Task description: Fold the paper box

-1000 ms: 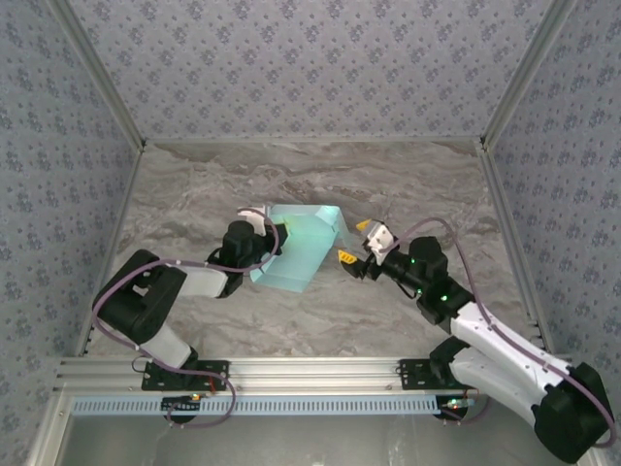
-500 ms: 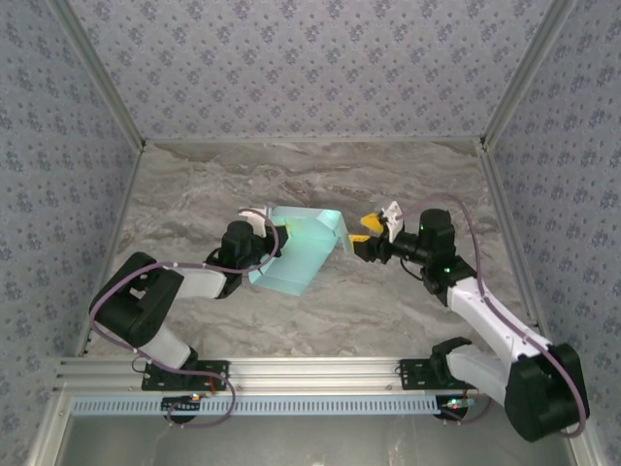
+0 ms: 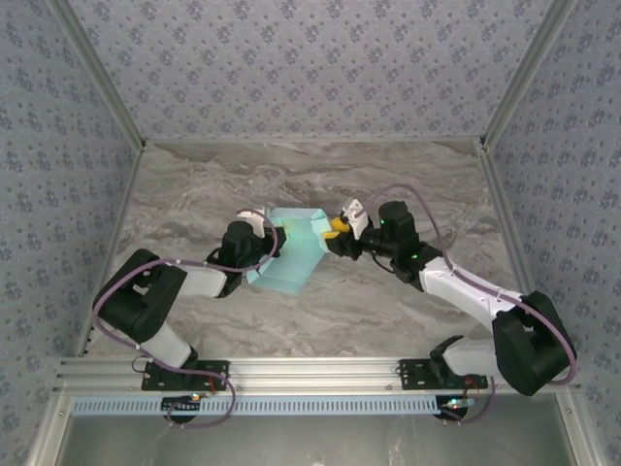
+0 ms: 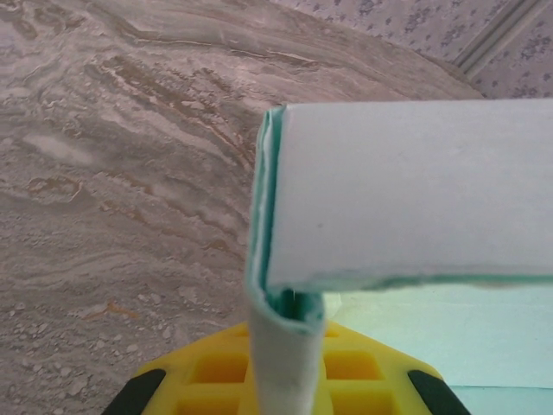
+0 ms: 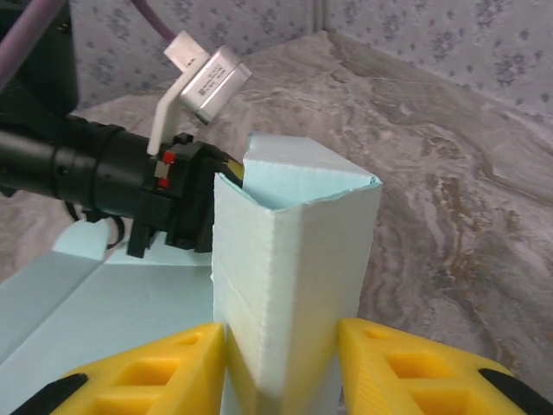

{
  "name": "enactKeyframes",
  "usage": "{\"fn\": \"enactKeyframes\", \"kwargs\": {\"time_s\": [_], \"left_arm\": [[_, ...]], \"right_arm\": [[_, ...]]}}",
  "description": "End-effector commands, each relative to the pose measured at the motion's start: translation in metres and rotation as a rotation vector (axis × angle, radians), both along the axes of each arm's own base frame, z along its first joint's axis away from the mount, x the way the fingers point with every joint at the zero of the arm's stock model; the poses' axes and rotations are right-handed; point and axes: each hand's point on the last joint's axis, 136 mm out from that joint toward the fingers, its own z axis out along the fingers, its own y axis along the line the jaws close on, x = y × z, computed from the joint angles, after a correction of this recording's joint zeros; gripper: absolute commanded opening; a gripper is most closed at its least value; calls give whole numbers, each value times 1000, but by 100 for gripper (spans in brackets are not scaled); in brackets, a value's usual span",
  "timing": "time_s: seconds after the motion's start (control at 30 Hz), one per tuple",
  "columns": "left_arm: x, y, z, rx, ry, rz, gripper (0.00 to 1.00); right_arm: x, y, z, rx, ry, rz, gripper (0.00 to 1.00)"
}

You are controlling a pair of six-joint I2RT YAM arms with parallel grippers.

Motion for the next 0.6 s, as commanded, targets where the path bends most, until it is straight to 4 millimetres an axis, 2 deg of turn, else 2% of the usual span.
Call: {"fn": "enactKeyframes", "kwargs": {"time_s": [0.0,0.1,0.27,0.57], "left_arm": [[2,-15,19,-58,-48,-43,0],[3,-11,17,-58,-44,-20,0],[2,-7,17,-35,-53,11,0],[-4,-6,20,94,-98,101,0]], "right_arm": [[14,3,0,-31,-92,-97,40],[22,5,-4,-60,-136,-190,39],[28,18,-16,-128,-203,-312,39],[60,8,-25,-263,-241,-616,41]]}}
